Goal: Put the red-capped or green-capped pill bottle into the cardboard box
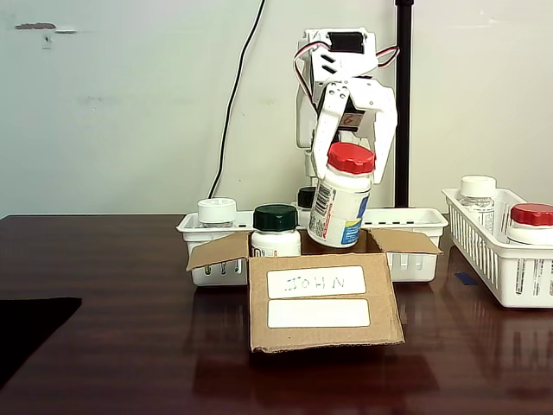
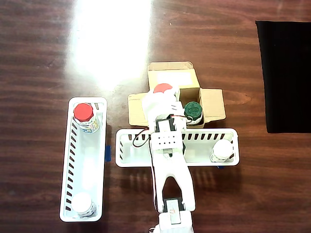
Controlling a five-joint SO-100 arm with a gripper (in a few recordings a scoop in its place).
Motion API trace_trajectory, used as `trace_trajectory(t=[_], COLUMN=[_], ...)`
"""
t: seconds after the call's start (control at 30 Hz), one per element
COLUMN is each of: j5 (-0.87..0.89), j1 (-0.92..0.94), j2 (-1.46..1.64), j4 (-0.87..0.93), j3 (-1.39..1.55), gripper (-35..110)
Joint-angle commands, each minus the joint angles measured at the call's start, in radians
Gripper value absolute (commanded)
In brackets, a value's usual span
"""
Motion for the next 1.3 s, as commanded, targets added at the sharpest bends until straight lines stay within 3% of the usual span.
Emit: trace_trajectory(t=[0.0, 0.5, 0.73, 0.8, 1.07, 1.27], j5=[0.011, 0.051, 0.044, 0.04, 0.025, 0.014], j1=[0.006, 0.021, 0.017, 0.017, 0.015, 0.011], j2=[0.014, 0.1, 0.077, 0.067, 0.067, 0.112], j4=[-0.018, -0.304, -0.416, -0.433, -0.44, -0.391], j3=[-0.117, 0.272, 0.305, 0.305, 0.305, 0.304], gripper=[1, 1, 3, 11, 67, 71])
